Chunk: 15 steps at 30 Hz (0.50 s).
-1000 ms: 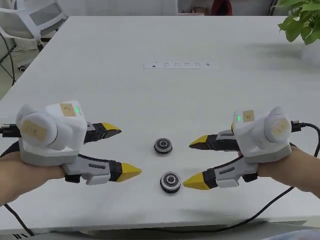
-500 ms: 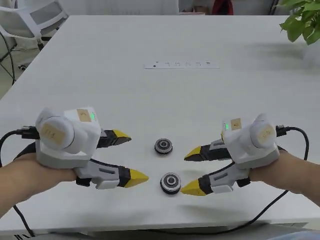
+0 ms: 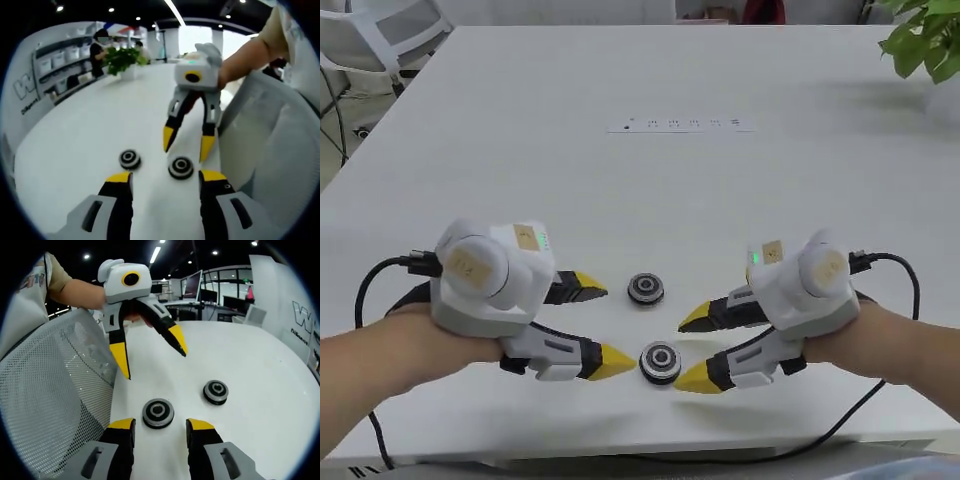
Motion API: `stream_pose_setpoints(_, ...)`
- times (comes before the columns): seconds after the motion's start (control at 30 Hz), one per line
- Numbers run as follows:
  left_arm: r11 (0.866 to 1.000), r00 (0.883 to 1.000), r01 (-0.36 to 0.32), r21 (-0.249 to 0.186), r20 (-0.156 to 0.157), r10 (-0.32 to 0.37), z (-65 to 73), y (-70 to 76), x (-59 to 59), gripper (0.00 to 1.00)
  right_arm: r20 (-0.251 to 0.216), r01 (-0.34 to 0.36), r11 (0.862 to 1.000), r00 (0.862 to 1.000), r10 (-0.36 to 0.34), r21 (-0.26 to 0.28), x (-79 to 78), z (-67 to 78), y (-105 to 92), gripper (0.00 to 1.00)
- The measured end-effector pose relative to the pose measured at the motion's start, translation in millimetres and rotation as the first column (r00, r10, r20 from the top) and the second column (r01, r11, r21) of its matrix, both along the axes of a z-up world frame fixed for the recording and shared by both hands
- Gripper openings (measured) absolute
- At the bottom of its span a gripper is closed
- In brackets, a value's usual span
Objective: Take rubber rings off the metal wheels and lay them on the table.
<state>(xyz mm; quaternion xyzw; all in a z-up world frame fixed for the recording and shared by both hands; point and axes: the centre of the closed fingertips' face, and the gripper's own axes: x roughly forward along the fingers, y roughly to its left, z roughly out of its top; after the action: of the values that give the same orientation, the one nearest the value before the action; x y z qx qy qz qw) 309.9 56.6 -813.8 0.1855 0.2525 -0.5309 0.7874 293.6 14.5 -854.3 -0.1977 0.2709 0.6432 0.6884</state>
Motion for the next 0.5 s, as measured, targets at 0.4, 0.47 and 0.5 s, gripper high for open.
stream_pose_setpoints(0.4,0.999,0.998,0.038,0.001,-0.04,-0.038,-10.6,-14.7,-6.7,0.44,-0.01,-0.009,1.0,1.0,0.009,0.004,-1.9,-2.5,4.4,0.31)
stream_pose_setpoints(0.47,0.999,0.998,0.042,0.003,-0.047,-0.042,-12.0,-16.3,-8.0,0.43,-0.011,-0.011,1.0,1.0,0.011,0.003,-1.9,-3.9,4.5,0.3)
stream_pose_setpoints(0.5,0.999,0.998,0.044,0.003,-0.049,-0.044,-12.6,-17.3,-8.3,0.42,-0.011,-0.011,1.0,1.0,0.011,0.002,-2.0,-4.5,4.6,0.29)
